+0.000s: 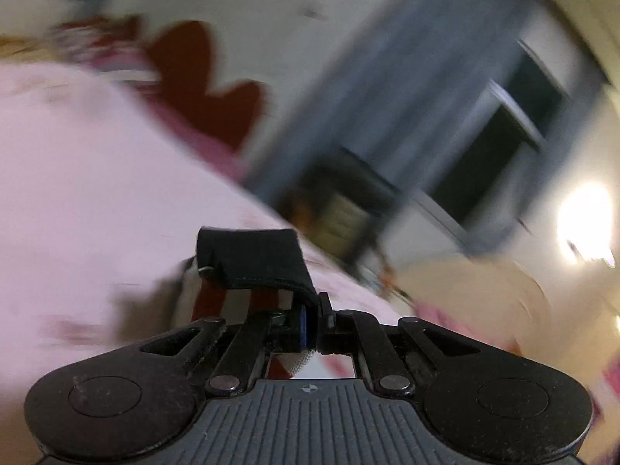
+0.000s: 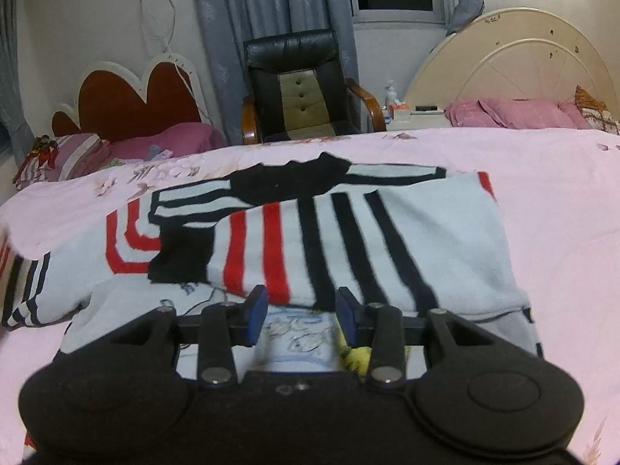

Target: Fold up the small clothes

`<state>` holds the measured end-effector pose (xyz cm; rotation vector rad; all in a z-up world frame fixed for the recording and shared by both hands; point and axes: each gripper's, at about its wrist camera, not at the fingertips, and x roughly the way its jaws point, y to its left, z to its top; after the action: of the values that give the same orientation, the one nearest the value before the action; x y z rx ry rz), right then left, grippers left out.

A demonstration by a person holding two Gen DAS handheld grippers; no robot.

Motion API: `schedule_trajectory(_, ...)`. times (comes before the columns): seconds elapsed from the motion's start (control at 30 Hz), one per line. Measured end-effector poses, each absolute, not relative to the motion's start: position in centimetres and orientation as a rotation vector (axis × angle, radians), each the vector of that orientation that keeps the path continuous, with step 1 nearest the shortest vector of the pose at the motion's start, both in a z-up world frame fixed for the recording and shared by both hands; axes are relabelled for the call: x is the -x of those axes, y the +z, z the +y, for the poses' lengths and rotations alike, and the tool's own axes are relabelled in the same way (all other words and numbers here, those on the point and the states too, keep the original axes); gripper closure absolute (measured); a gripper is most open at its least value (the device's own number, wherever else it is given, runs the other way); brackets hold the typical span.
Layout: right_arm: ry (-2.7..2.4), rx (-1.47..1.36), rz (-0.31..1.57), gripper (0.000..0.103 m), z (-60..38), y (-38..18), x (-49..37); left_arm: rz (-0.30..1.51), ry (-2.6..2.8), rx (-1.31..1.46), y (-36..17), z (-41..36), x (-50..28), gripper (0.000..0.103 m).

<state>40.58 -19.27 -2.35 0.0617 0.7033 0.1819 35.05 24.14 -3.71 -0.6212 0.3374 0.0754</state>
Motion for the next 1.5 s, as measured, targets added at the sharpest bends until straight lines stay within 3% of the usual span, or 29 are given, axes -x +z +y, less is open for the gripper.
schedule_trajectory(0.23, 0.132, -0.138, 0.674, 0.065, -23.8, -1.6, -40.7, 0.462, -0.160, 0.435, -2.4, 9.7, -44.2, 0.099)
schedule_trajectory(0.53, 0.023, -0.240, 0.701, 0.062, -31.6, -2.7, -39.2, 0.694, -0.296, 0.179, -5.3, -4.6, -46.8, 0.098)
schedule_trajectory(0.6, 0.031, -0.266, 0.717, 0.062, -32.4, -3.0, -39.1, 0.695, -0.281, 0.094, -6.2, -6.2, -45.9, 0.086)
schedule_trajectory(0.67, 0.054, -0.292, 0.723, 0.060, -32.8, -3.1, -39.1, 0.652, -0.306, 0.091, -5.1, -6.2, -43.6, 0.039)
schedule_trajectory(0.7, 0.067, -0.300, 0.722, 0.060, -32.8, -3.0, -39.2, 0.614, -0.280, 0.094, -4.5, -5.8, -42.7, 0.038)
schedule_trajectory(0.97, 0.251, -0.244, 0.713, 0.058, -27.4, -3.0, -41.8, 0.536, 0.042, 0.083, -2.3, 6.0, -32.0, 0.038)
schedule_trajectory(1.23, 0.234, -0.189, 0.805, 0.059, -22.8, -5.4, -47.5, 0.641, 0.115, 0.030, -5.0, 11.7, -30.7, 0.039)
schedule_trajectory(1.27, 0.223, -0.191, 0.811, 0.061, -22.7, -5.5, -48.0, 0.639, 0.114, 0.032, -5.5, 11.5, -31.6, 0.039)
schedule_trajectory(1.3, 0.215, -0.188, 0.813, 0.069, -22.6, -5.6, -48.2, 0.636, 0.113, 0.040, -5.9, 11.6, -32.1, 0.041)
schedule_trajectory(1.33, 0.206, -0.177, 0.812, 0.079, -22.4, -5.5, -48.4, 0.640, 0.114, 0.049, -6.1, 11.8, -32.4, 0.049)
schedule_trajectory(1.4, 0.195, -0.145, 0.806, 0.090, -22.1, -5.3, -48.7, 0.636, 0.106, 0.069, -6.5, 12.1, -33.8, 0.056)
schedule_trajectory(1.5, 0.224, -0.117, 0.751, 0.093, -21.4, -4.1, -48.4, 0.599, 0.127, 0.092, -6.4, 12.3, -35.5, 0.065)
